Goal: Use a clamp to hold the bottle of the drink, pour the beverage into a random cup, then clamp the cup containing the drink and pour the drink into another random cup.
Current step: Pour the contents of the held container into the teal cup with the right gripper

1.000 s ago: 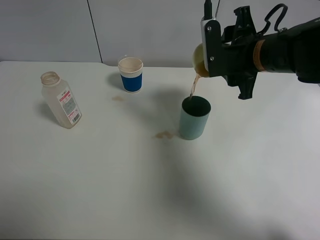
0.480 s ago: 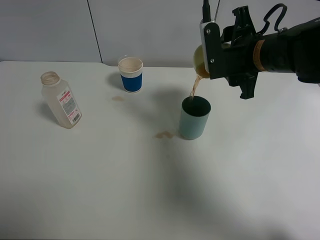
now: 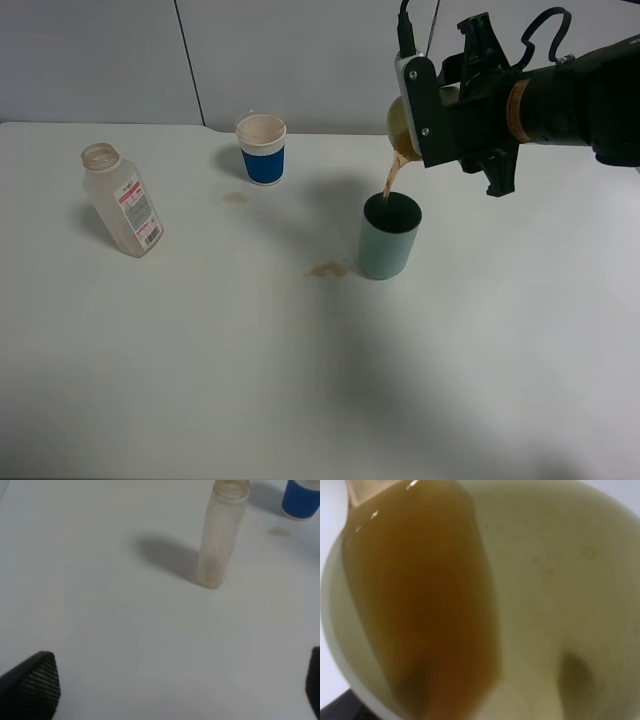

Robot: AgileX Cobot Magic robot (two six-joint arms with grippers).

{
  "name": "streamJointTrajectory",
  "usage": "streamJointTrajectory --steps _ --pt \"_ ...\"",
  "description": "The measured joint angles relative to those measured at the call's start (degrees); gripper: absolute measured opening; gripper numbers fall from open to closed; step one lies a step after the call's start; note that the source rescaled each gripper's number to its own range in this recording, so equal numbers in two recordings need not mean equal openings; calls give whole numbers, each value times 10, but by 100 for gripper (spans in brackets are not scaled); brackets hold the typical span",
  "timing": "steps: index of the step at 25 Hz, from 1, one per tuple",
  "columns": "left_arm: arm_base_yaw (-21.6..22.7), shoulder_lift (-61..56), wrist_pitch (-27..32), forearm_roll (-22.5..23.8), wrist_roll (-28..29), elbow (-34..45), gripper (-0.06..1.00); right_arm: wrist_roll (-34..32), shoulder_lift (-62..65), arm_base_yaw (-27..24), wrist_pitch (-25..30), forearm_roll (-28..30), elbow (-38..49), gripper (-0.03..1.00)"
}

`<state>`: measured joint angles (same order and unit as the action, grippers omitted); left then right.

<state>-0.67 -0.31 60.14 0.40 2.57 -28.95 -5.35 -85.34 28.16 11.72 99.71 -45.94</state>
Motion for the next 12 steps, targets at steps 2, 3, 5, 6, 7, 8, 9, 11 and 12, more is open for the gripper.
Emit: streamJointTrajectory --steps 2,3,5,6,7,8,9,11,12 --pt "0 0 0 0 0 0 100 12 0 0 0 0 0 4" --pt "0 0 0 0 0 0 100 16 0 0 0 0 0 4" --pt "0 0 0 0 0 0 100 27 0 0 0 0 0 4" --pt "0 0 0 0 0 0 100 32 0 0 0 0 0 4" --pt "0 0 0 0 0 0 100 37 0 0 0 0 0 4" --pt "0 0 0 0 0 0 100 42 0 0 0 0 0 4" --pt "0 0 0 0 0 0 100 42 0 0 0 0 0 4" --pt "0 0 0 0 0 0 100 43 0 0 0 0 0 4" --pt "0 0 0 0 0 0 100 44 0 0 0 0 0 4"
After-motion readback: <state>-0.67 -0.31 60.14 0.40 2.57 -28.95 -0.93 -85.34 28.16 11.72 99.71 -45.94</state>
